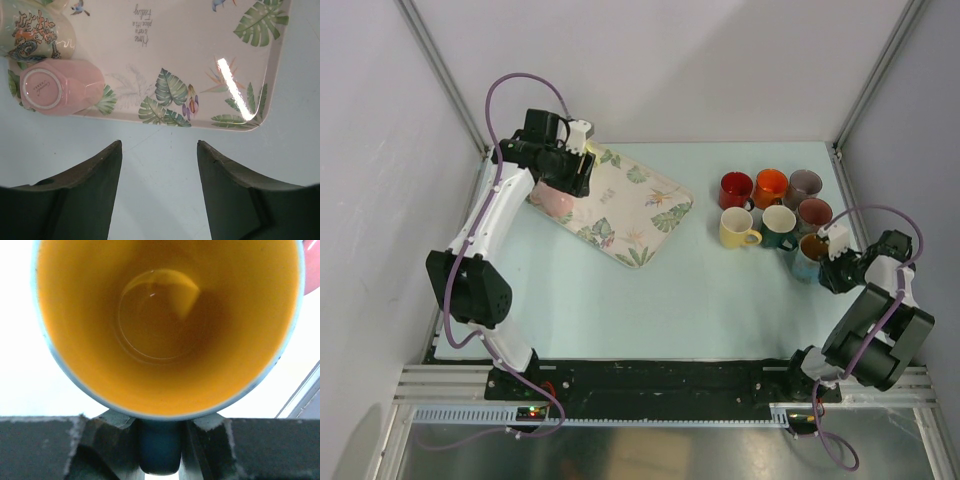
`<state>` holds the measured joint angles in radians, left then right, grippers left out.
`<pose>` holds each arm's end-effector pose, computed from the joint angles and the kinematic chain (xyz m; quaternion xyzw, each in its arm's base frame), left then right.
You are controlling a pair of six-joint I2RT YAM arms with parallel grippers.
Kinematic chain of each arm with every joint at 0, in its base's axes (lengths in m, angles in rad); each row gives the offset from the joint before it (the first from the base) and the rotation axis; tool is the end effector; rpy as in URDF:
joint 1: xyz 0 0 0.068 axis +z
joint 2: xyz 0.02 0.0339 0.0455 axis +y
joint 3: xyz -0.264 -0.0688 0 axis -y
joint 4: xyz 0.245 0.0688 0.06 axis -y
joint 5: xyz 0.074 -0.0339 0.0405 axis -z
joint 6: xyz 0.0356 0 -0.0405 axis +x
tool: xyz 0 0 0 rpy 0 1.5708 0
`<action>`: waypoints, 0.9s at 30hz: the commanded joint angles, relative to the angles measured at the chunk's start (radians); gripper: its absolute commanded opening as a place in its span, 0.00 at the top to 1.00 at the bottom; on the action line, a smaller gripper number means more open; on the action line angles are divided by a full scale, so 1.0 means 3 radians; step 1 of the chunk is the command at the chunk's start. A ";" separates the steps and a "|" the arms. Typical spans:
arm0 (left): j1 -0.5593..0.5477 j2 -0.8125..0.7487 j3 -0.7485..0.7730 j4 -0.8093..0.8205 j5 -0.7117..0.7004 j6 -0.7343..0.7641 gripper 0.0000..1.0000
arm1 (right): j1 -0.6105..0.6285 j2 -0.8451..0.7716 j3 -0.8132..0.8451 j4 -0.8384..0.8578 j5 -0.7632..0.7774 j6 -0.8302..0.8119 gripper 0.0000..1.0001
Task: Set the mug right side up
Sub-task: Place the cup at the corner of the board.
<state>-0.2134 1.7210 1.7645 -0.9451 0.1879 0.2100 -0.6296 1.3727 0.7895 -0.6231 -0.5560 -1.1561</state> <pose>0.3595 -0.0847 0.3597 0.2277 0.9129 -0.0892 0.3268 0.2073 -0.1277 0.1901 -0.2941 0.9002 0.0335 0.3195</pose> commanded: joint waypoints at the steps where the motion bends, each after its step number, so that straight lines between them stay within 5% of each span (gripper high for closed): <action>1: 0.0006 -0.0073 0.0090 0.0042 0.0017 -0.0021 0.34 | -0.0065 -0.0003 -0.0008 -0.0246 -0.0046 -0.0189 0.95; 14: 0.0006 0.0090 0.0216 0.0042 0.0139 -0.0098 0.34 | -0.0268 -0.0036 -0.0008 -0.0723 -0.0173 -0.0509 0.91; 18: 0.0006 0.0086 0.0199 0.0042 0.0123 -0.0098 0.34 | -0.0269 -0.0008 -0.0007 -0.0738 -0.0120 -0.0537 0.82; 27: 0.0008 0.0024 0.0256 0.0044 -0.0076 -0.0124 0.30 | -0.0511 -0.0241 0.0271 -0.1177 -0.0252 -0.0553 0.41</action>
<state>-0.2134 1.7500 1.7836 -0.9451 0.2024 0.1997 -0.7460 1.3670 0.7929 -0.8429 -0.5938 -1.2957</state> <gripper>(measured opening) 0.683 0.528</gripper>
